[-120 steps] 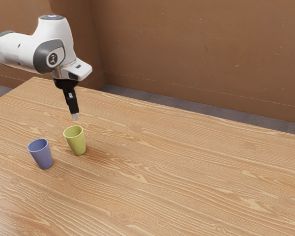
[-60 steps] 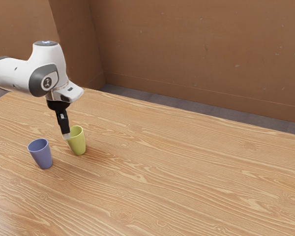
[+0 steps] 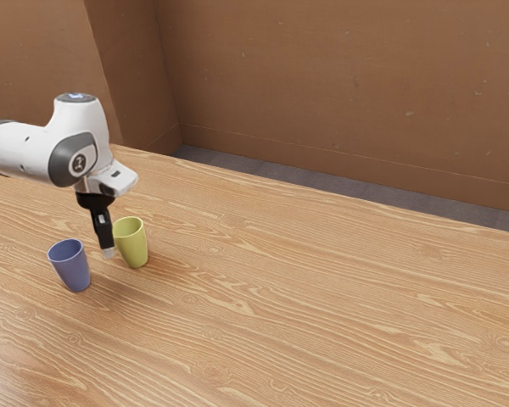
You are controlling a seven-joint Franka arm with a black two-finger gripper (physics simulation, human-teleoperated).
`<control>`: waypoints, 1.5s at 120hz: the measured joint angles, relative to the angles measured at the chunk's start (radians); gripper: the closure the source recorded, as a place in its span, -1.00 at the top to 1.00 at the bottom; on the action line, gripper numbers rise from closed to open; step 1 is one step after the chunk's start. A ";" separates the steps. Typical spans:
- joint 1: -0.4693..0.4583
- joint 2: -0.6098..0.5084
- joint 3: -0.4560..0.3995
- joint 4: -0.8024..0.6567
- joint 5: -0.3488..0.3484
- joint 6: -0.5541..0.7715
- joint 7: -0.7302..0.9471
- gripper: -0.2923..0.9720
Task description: Place the left cup onto the right cup
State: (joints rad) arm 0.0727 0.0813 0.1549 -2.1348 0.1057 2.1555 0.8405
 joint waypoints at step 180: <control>0.020 0.076 0.138 -0.038 -0.018 0.102 0.105 0.54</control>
State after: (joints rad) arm 0.0932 0.1568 0.2928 -2.1724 0.0878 2.2579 0.9456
